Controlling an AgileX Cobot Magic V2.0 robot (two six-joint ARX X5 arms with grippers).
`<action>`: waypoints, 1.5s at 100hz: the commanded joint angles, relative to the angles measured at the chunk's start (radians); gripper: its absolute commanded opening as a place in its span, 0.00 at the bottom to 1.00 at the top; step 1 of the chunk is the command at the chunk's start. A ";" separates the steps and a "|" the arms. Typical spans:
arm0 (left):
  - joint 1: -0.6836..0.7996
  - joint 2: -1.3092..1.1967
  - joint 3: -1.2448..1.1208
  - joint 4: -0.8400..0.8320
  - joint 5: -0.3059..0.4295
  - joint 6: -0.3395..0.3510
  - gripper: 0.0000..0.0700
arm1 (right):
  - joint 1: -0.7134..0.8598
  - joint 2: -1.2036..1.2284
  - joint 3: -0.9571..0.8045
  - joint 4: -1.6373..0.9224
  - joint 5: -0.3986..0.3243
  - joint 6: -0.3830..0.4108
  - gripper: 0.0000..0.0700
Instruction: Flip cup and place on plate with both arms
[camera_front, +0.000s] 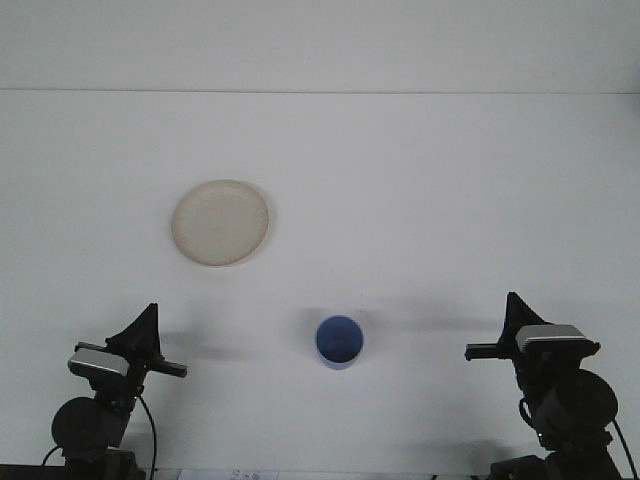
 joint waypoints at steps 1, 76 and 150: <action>0.000 -0.001 -0.019 0.010 -0.003 -0.001 0.02 | 0.003 0.002 0.011 0.013 0.000 -0.015 0.00; 0.000 0.133 0.324 -0.121 -0.005 -0.149 0.02 | 0.003 0.002 0.011 0.013 0.001 -0.018 0.00; -0.096 1.081 1.245 -0.973 0.334 -0.046 0.02 | 0.003 0.002 0.011 0.013 0.002 -0.018 0.00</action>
